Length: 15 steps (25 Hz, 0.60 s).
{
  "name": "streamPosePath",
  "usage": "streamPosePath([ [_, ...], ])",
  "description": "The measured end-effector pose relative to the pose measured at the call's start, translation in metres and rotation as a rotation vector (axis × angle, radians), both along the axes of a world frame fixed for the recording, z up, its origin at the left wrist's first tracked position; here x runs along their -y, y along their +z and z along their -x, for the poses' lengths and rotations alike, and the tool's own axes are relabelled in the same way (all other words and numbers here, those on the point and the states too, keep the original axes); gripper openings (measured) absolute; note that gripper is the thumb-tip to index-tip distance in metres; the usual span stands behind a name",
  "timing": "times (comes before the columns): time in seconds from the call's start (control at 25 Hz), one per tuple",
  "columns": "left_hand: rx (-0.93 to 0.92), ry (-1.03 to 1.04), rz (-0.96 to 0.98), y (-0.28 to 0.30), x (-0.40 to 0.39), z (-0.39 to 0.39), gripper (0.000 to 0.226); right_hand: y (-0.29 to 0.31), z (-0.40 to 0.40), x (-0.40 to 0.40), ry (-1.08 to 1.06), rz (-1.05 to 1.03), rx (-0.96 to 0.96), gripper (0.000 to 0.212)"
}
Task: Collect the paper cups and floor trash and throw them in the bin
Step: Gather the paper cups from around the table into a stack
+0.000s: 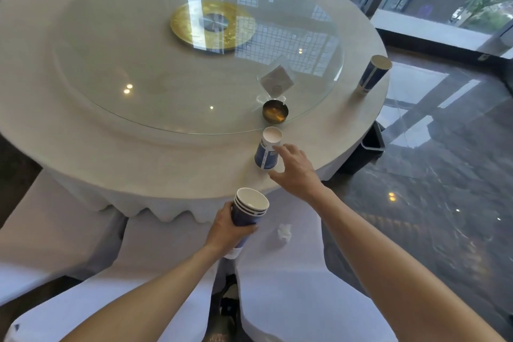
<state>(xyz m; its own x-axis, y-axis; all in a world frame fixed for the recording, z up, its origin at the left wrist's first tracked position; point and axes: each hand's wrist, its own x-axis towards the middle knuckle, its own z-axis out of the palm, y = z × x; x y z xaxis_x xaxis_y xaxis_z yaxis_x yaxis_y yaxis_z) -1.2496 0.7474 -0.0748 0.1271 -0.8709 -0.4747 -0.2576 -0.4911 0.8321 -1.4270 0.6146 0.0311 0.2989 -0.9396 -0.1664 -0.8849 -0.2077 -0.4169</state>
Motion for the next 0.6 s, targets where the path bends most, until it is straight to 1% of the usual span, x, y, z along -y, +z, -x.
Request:
streamPosePath([
  [0.08, -0.002, 0.007, -0.016, 0.002, -0.001, 0.009, 0.085, -0.003, 0.004, 0.012, 0.067, 0.038, -0.057, 0.072],
  [0.24, -0.039, 0.060, -0.047, 0.009, -0.013, 0.024, 0.084, -0.010, 0.004, 0.043, 0.240, 0.100, -0.242, 0.087],
  [0.36, -0.062, 0.083, -0.068, 0.009, -0.025, 0.028, 0.078, -0.018, -0.003, 0.067, 0.303, 0.090, -0.366, 0.097],
  [0.44, -0.057, 0.119, -0.075, 0.008, -0.031, 0.026, 0.078, -0.022, -0.010, 0.080, 0.360, 0.130, -0.465, 0.104],
  [0.52, -0.055, 0.146, -0.089, 0.004, -0.038, 0.024, 0.080, -0.029, -0.016, 0.089, 0.432, 0.189, -0.578, 0.108],
  [0.6, -0.053, 0.171, -0.102, 0.002, -0.041, 0.021, 0.083, -0.039, -0.018, 0.096, 0.482, 0.186, -0.650, 0.107],
])
